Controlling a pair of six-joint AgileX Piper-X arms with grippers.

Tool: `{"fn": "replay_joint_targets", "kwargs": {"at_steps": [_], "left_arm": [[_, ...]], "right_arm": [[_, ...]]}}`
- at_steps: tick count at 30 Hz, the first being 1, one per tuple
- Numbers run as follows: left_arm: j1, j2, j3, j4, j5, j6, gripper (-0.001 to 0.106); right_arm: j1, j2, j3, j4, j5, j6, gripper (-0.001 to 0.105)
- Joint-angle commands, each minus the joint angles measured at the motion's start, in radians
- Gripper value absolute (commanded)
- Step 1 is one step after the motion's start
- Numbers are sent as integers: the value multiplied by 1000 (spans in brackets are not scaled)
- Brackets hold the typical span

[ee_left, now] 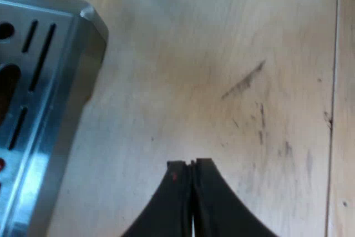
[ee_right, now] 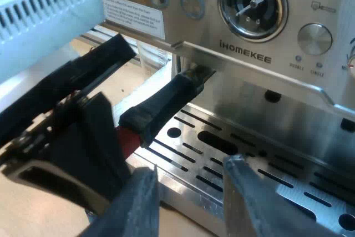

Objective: Put the handle in the coffee machine

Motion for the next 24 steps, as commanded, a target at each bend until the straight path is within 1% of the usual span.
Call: {"fn": "replay_joint_targets", "kwargs": {"at_steps": [1, 5, 7, 9, 10, 13, 15, 18, 19, 21, 23, 24], "left_arm": [[1, -24, -5, 29, 6, 7, 1], [1, -81, -5, 82, 6, 14, 1], [1, -107, -5, 104, -9, 14, 1], [1, -142, -5, 152, -56, 17, 1], [1, -149, -5, 164, -64, 21, 1], [1, -179, -5, 205, -125, 37, 1], [1, -200, -5, 234, -196, 43, 1], [1, -216, -5, 252, -273, 71, 1], [1, -216, -5, 253, -282, 72, 1], [1, -216, -5, 252, -341, 75, 1], [11, -214, -5, 252, -363, 89, 1], [13, -213, -5, 252, -363, 94, 1]], "right_arm": [[-3, -9, -9, 9, 0, -8, 32], [-3, -9, -9, 37, 0, -8, 32], [-3, -9, -9, 37, -8, -8, 32], [-3, -9, -9, 35, -32, -8, 32], [-3, -9, -9, 35, -38, -8, 32], [-3, -9, -9, 35, -114, -8, 32], [-3, -9, -9, 35, -181, -8, 32], [0, -9, -9, 28, -246, -8, 32], [0, -9, -9, 26, -248, -8, 32], [0, -9, -9, 9, -248, -8, 32], [0, -9, -9, -7, -248, -8, 32], [0, -9, -9, -9, -248, -8, 32]]}}
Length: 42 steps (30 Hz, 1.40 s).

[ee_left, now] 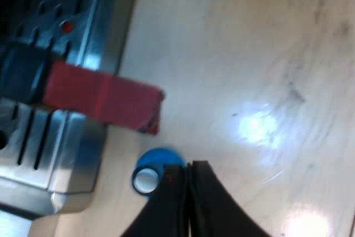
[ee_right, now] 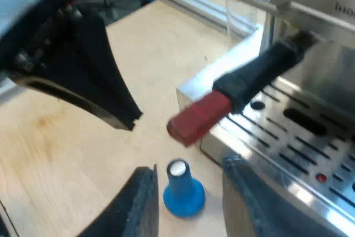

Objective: Put the handle in the coffee machine

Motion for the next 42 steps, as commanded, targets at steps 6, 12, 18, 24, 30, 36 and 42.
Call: {"fn": "replay_joint_targets", "kwargs": {"at_steps": [6, 12, 18, 24, 30, 36, 42], "left_arm": [[80, 49, -4, -73, -22, 75, 1], [96, 183, -5, -95, -11, 176, 1], [96, 255, -5, -143, 16, 175, 1], [96, 254, -37, -161, 149, 153, 1], [92, 254, -83, -194, 321, 98, 1], [92, 254, -89, -213, 370, 68, 1], [100, 254, -89, -161, 282, 67, 1]], "right_arm": [[0, -9, -9, -30, -8, -10, 37], [0, -9, -9, -44, -8, -10, 59], [0, -9, -9, -45, -8, -8, 59], [0, -9, -9, -45, -8, 35, 59], [0, -9, -9, -45, -8, 35, 59], [0, -9, -9, -45, -8, 35, 59], [0, -9, -9, -45, -8, 35, 59]]}}
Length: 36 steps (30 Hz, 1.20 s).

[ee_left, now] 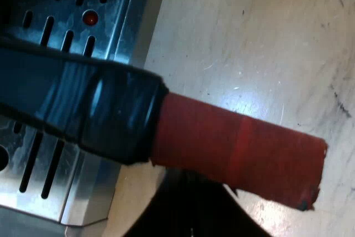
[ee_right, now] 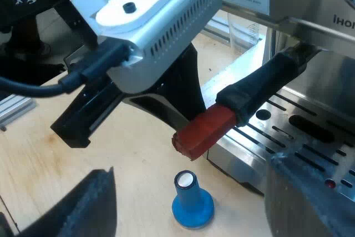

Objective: Put the handle in the coffee machine

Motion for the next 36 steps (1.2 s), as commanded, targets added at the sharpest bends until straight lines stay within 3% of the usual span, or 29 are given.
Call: {"fn": "replay_joint_targets", "kwargs": {"at_steps": [1, 9, 13, 14, 17, 20, 21, 25, 28, 30, 31, 32, 33, 36], "left_arm": [[-14, -10, -40, -55, 136, -8, 1], [54, -10, -40, 25, 83, 7, 1], [169, -13, -40, 101, 82, 7, 1], [239, -35, -38, 138, 93, 7, 1], [285, -88, -38, 145, 93, 7, 1], [294, -137, -38, 145, 93, -25, 1], [294, -173, -38, 145, 89, -76, 1], [294, -256, -38, 145, 89, -148, 3], [294, -312, -38, 156, 81, -187, 15], [294, -353, -38, 190, 67, -194, 33], [294, -356, -38, 193, 65, -195, 36], [294, -381, -38, 218, 64, -195, 50], [294, -395, -38, 230, 61, -195, 58], [294, -428, -38, 258, 45, -195, 73]], "right_arm": [[0, -9, -9, -16, -8, -3, 59], [0, -9, -9, -16, -8, 3, 59], [0, -9, -9, -16, -8, 32, 59], [0, -9, -9, -16, -8, 35, 59], [0, -9, -9, -5, -8, 60, 59], [0, -9, -9, 1, -8, 60, 59], [0, -9, -9, 1, -8, 60, 59], [0, -11, -9, 15, -11, 60, 59], [0, -18, -9, 33, -39, 58, 59], [0, -23, -9, 59, -59, 56, 59], [0, -22, -9, 71, -59, 56, 59], [-3, -28, -11, 86, -58, 56, 59], [-3, -31, -15, 108, -58, 56, 59], [-3, -33, -42, 175, -62, 56, 59]]}}
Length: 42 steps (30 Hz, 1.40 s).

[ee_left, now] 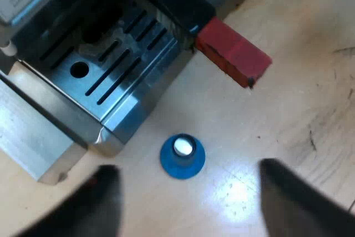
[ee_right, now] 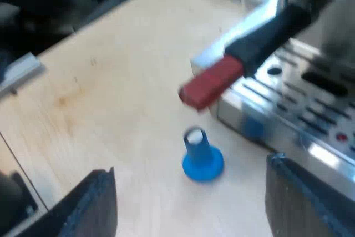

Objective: Put the handle in the coffee machine

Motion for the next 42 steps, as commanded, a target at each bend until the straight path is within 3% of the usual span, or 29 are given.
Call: {"fn": "replay_joint_targets", "kwargs": {"at_steps": [1, 5, 13, 16, 21, 27, 34, 36, 42], "left_arm": [[0, -25, -6, 28, -30, -11, 75], [0, -60, -9, 38, -100, -11, 85], [0, -85, -118, 32, -202, -111, 85], [0, -85, -164, 24, -210, -111, 85], [0, -85, -293, -10, -219, -156, 85], [23, -85, -319, 11, -233, -175, 85], [137, -98, -319, 19, -214, -204, 85], [160, -115, -319, 19, -184, -204, 85], [160, -193, -319, 19, -154, -204, 85]], "right_arm": [[-3, -11, -40, 55, -9, -4, 59], [-3, -11, -112, 160, -9, -4, 59], [-59, -11, -279, 301, -9, 0, 59], [-129, -6, -339, 351, -13, -2, 59], [-336, -7, -413, 438, -154, -3, 59], [-569, -7, -417, 485, -271, -3, 59], [-778, -11, -417, 586, -285, -33, 59], [-835, -24, -417, 605, -278, -71, 59], [-928, -85, -417, 613, -143, -73, 59]]}}
